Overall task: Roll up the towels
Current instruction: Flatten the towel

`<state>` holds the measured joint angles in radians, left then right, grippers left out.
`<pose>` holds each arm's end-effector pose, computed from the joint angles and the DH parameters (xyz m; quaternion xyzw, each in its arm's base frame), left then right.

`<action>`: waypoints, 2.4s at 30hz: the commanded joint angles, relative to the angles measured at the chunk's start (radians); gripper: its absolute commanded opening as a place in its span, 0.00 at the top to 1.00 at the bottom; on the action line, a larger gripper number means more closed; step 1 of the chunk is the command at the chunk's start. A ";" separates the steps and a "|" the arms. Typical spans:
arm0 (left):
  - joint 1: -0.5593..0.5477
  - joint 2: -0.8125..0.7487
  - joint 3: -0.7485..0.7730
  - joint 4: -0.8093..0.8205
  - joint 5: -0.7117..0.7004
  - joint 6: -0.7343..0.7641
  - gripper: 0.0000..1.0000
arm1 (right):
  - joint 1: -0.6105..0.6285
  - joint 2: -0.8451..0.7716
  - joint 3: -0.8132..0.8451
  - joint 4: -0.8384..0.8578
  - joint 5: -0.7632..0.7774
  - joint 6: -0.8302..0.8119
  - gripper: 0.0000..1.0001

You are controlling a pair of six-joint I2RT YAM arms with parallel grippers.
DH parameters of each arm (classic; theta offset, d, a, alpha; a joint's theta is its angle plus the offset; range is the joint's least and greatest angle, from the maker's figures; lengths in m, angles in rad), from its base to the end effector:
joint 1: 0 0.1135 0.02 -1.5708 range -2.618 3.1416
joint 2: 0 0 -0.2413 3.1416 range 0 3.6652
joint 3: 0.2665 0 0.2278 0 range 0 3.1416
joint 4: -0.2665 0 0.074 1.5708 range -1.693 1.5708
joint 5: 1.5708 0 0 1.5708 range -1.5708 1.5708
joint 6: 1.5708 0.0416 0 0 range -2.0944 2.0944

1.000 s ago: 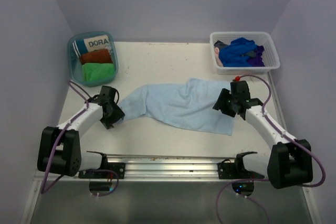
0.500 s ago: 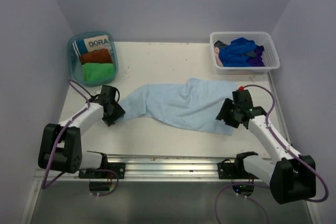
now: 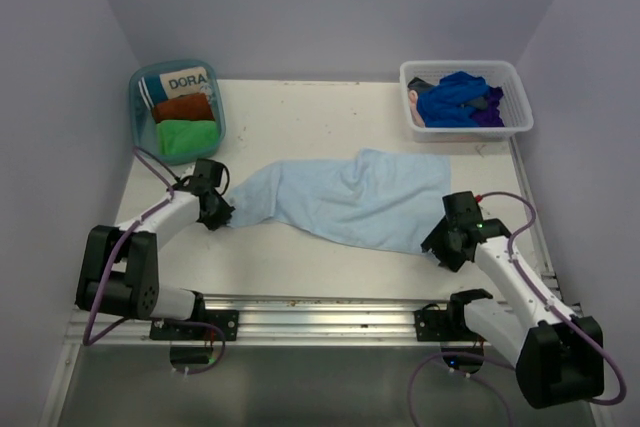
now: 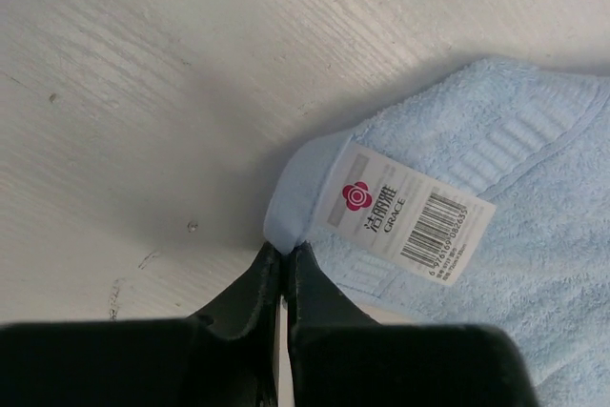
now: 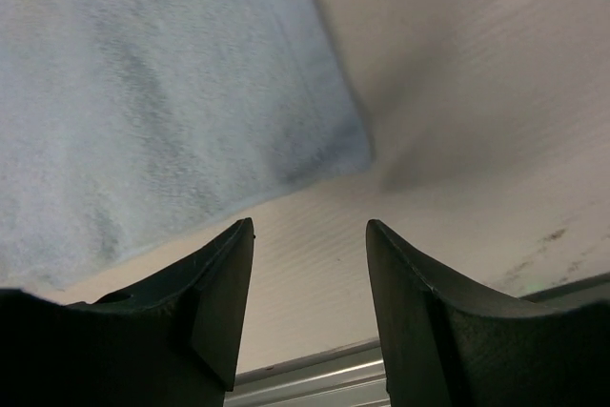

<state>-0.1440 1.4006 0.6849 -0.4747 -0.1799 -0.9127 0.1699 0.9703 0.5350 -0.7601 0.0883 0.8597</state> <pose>0.2257 -0.0252 0.1457 -0.3824 0.9003 -0.0187 0.2071 0.1490 0.0218 0.1669 0.3396 0.9209 0.0540 0.1836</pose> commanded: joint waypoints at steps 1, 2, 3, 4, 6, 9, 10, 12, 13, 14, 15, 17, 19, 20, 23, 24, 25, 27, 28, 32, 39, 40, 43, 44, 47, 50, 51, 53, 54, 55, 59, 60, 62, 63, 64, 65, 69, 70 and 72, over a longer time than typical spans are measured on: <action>0.006 -0.029 0.039 -0.004 -0.039 0.018 1.00 | -0.001 -0.062 -0.032 -0.105 0.108 0.171 0.46; 0.006 -0.034 0.044 -0.008 -0.039 0.023 1.00 | -0.001 -0.091 -0.036 -0.104 0.125 0.174 0.46; 0.006 -0.040 0.050 -0.013 -0.041 0.026 1.00 | -0.001 -0.102 -0.038 -0.090 0.140 0.174 0.45; 0.006 -0.043 0.056 -0.018 -0.041 0.029 1.00 | -0.001 -0.110 -0.040 -0.082 0.163 0.170 0.43; 0.007 -0.046 0.064 -0.021 -0.043 0.035 1.00 | -0.010 -0.105 -0.044 -0.027 0.166 0.151 0.42; 0.007 -0.045 0.067 -0.021 -0.032 0.041 1.00 | -0.035 -0.029 -0.053 0.052 0.139 0.125 0.41; 0.007 -0.045 0.068 -0.021 -0.030 0.043 1.00 | -0.040 -0.007 -0.055 0.073 0.122 0.118 0.42; 0.007 -0.045 0.068 -0.021 -0.024 0.047 1.00 | -0.043 0.033 -0.066 0.123 0.082 0.116 0.43; 0.007 -0.045 0.070 -0.021 -0.023 0.046 1.00 | -0.044 0.059 -0.070 0.137 0.076 0.121 0.44; 0.007 -0.046 0.071 -0.021 -0.020 0.046 1.00 | -0.043 0.071 -0.082 0.162 0.059 0.121 0.45; 0.007 -0.049 0.070 -0.019 -0.021 0.046 1.00 | -0.044 0.077 -0.087 0.172 0.054 0.121 0.45; 0.007 -0.048 0.068 -0.019 -0.015 0.043 1.00 | -0.044 0.079 -0.107 0.197 0.056 0.122 0.51; 0.007 -0.048 0.068 -0.016 -0.009 0.043 1.00 | -0.043 0.076 -0.118 0.211 0.076 0.119 0.61; 0.007 -0.048 0.070 -0.015 -0.004 0.043 1.00 | -0.043 0.073 -0.127 0.220 0.088 0.121 0.68; 0.007 -0.052 0.085 -0.022 0.002 0.047 1.00 | -0.044 0.067 -0.112 0.231 0.116 0.107 0.98; 0.007 -0.054 0.091 -0.027 0.003 0.051 1.00 | -0.044 0.065 -0.101 0.231 0.123 0.102 1.00; 0.007 -0.058 0.108 -0.037 0.003 0.055 1.00 | -0.043 0.061 -0.090 0.226 0.146 0.090 1.00; 0.007 -0.077 0.131 -0.048 0.008 0.072 1.00 | -0.044 0.044 -0.037 0.206 0.168 0.072 1.00; 0.007 -0.084 0.157 -0.064 0.008 0.077 1.00 | -0.044 0.032 -0.015 0.197 0.189 0.055 1.00; 0.011 -0.121 0.254 -0.104 0.016 0.116 1.00 | -0.043 -0.011 0.158 0.168 0.243 -0.001 1.00; 0.030 -0.134 0.551 -0.154 0.060 0.190 1.00 | -0.046 -0.024 0.480 0.127 0.304 -0.099 1.00; 0.032 -0.137 0.617 -0.163 0.063 0.196 1.00 | -0.044 -0.033 0.511 0.125 0.309 -0.119 1.00; 0.037 -0.160 0.720 -0.176 0.066 0.215 1.00 | -0.046 -0.050 0.620 0.111 0.320 -0.171 1.00; 0.037 -0.185 0.735 -0.177 0.063 0.222 1.00 | -0.046 -0.056 0.673 0.091 0.318 -0.188 1.00; 0.037 -0.250 0.777 -0.182 0.042 0.239 1.00 | -0.046 -0.083 0.761 0.039 0.340 -0.237 1.00; 0.037 -0.310 0.818 -0.206 0.002 0.261 1.00 | -0.043 -0.143 0.807 0.012 0.364 -0.271 1.00; 0.037 -0.324 0.829 -0.220 -0.012 0.264 1.00 | -0.044 -0.162 0.818 0.007 0.364 -0.274 1.00; 0.037 -0.371 0.857 -0.217 -0.003 0.296 1.00 | -0.044 -0.185 0.853 -0.011 0.346 -0.283 1.00; 0.037 -0.390 0.857 -0.196 0.014 0.305 1.00 | -0.044 -0.205 0.865 -0.022 0.343 -0.284 1.00; 0.038 -0.412 0.852 -0.185 0.019 0.313 1.00 | -0.046 -0.212 0.879 -0.031 0.338 -0.289 1.00; 0.037 -0.538 0.863 -0.180 -0.007 0.360 1.00 | -0.046 -0.277 0.953 -0.090 0.358 -0.307 1.00; 0.037 -0.558 0.875 -0.192 -0.029 0.368 1.00 | -0.044 -0.294 0.964 -0.099 0.370 -0.310 1.00; 0.037 -0.612 0.892 -0.209 -0.053 0.389 1.00 | -0.044 -0.347 0.997 -0.126 0.390 -0.324 1.00; 0.037 -0.627 0.915 -0.232 -0.091 0.397 1.00 | -0.044 -0.366 1.010 -0.139 0.422 -0.327 1.00; 0.037 -0.641 0.927 -0.243 -0.110 0.402 1.00 | -0.044 -0.378 1.025 -0.152 0.436 -0.338 1.00; 0.037 -0.666 0.938 -0.251 -0.127 0.412 1.00 | -0.044 -0.401 1.054 -0.178 0.455 -0.346 1.00; 0.035 -0.719 0.955 -0.263 -0.148 0.417 1.00 | -0.044 -0.444 1.092 -0.226 0.498 -0.357 1.00; 0.035 -0.726 0.958 -0.266 -0.144 0.416 1.00 | -0.044 -0.449 1.097 -0.232 0.495 -0.353 1.00; 0.035 -0.738 0.956 -0.277 -0.119 0.405 1.00 | -0.044 -0.452 1.109 -0.264 0.479 -0.347 1.00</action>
<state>-0.1181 0.6529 1.6382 -0.7227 -0.2649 -0.5373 0.1299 0.5049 1.6310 -0.9501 0.5114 0.5385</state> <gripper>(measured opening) 0.026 0.031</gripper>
